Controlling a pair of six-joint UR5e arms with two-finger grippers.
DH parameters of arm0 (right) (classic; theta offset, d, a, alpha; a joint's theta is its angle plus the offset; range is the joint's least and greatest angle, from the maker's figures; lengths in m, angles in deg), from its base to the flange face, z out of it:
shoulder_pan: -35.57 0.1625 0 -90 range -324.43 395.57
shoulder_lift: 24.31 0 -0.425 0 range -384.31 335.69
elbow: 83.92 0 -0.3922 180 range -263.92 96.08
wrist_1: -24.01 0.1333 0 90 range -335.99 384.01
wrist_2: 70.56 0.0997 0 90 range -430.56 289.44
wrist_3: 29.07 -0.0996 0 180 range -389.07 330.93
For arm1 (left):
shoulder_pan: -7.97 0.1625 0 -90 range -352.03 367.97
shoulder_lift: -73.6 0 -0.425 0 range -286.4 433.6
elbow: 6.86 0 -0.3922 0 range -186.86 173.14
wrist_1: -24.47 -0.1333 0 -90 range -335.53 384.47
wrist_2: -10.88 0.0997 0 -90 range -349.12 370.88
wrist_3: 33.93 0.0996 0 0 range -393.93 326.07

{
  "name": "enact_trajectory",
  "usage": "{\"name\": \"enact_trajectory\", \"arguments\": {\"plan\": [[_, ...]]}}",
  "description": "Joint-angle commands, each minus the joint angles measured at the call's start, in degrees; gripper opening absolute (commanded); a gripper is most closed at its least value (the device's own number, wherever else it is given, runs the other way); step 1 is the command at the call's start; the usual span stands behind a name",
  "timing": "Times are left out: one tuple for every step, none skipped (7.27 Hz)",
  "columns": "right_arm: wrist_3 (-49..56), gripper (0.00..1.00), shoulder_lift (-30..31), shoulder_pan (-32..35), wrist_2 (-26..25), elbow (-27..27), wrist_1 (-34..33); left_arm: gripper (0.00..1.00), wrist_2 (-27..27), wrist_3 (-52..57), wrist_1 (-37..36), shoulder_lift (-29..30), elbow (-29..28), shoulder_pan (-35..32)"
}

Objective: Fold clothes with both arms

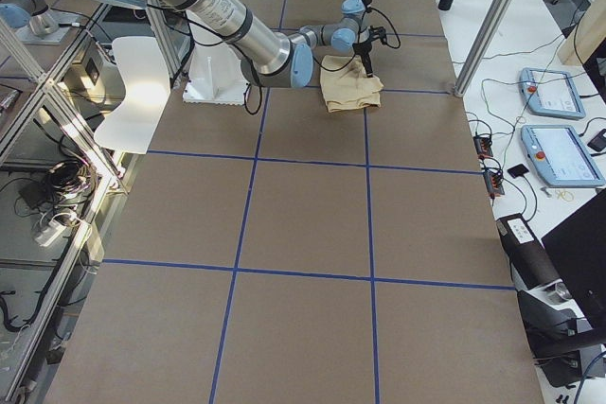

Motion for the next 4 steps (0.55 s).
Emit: {"name": "enact_trajectory", "arguments": {"plan": [[0.7,0.99,-1.1,1.9,1.0,-3.2,-0.5,0.99,-2.4,3.2,-0.1,-0.1,0.0,-2.0],[0.8,0.99,-0.7,3.2,3.7,-9.2,-8.8,0.99,-3.8,5.7,0.2,-1.9,0.6,-2.7],[2.3,0.99,1.5,4.7,5.3,-17.6,-18.6,0.99,-4.0,7.6,0.1,-2.8,1.9,-3.5],[2.9,0.99,5.8,7.0,8.9,-23.8,-21.5,0.99,-3.9,11.3,0.0,-3.9,2.0,-4.5]]}}
